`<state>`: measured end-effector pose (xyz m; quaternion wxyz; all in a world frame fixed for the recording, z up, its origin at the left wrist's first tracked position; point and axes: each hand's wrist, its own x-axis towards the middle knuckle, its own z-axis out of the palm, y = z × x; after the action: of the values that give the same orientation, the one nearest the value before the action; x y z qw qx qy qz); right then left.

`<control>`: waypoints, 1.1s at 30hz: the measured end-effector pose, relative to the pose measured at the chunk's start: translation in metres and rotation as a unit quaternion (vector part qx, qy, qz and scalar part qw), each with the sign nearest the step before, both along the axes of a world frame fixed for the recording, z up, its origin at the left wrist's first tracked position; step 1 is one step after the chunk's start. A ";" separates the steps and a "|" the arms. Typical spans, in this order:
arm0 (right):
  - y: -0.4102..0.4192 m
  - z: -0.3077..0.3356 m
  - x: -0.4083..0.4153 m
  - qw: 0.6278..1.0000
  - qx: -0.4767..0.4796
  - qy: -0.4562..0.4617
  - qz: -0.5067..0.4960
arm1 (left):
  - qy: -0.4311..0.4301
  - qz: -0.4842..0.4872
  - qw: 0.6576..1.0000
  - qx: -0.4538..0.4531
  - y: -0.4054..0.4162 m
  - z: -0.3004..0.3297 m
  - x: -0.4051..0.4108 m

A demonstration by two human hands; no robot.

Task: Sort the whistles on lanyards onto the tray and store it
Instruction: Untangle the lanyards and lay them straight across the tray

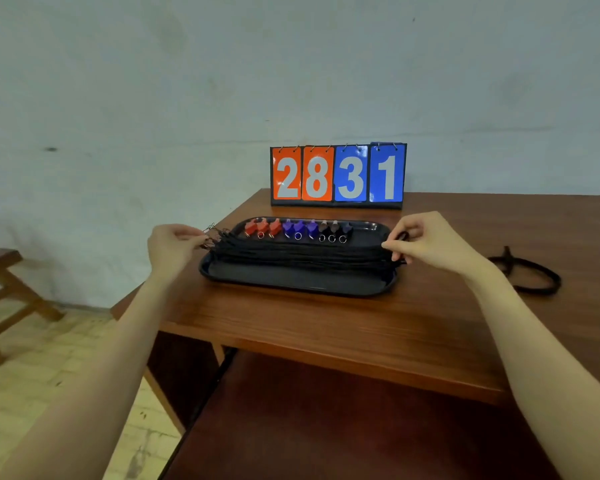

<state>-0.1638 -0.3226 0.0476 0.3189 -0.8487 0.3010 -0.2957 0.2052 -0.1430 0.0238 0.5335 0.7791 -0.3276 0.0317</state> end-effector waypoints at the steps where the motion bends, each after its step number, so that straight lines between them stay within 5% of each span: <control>1: -0.001 -0.001 0.001 1.000 -0.015 0.004 -0.002 | -0.015 -0.004 1.000 0.006 0.001 0.000 -0.001; 8: 0.001 -0.010 0.007 0.986 -0.100 0.132 -0.013 | -0.101 -0.005 0.993 0.053 -0.006 -0.006 -0.005; 20: 0.003 -0.011 0.014 0.967 -0.137 0.211 -0.037 | -0.157 0.003 0.985 0.074 -0.014 -0.022 -0.009; 27: 0.003 -0.012 0.013 0.967 -0.164 0.188 -0.057 | -0.168 0.045 0.982 0.076 -0.011 -0.016 -0.014; 33: 0.000 -0.011 0.008 0.972 -0.174 0.143 -0.072 | -0.127 -0.022 0.982 0.139 -0.019 -0.003 -0.020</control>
<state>-0.1555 -0.3228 0.0361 0.0981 -0.9008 0.3476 -0.2411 0.1847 -0.1618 0.0211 0.3742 0.8283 -0.4106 0.0729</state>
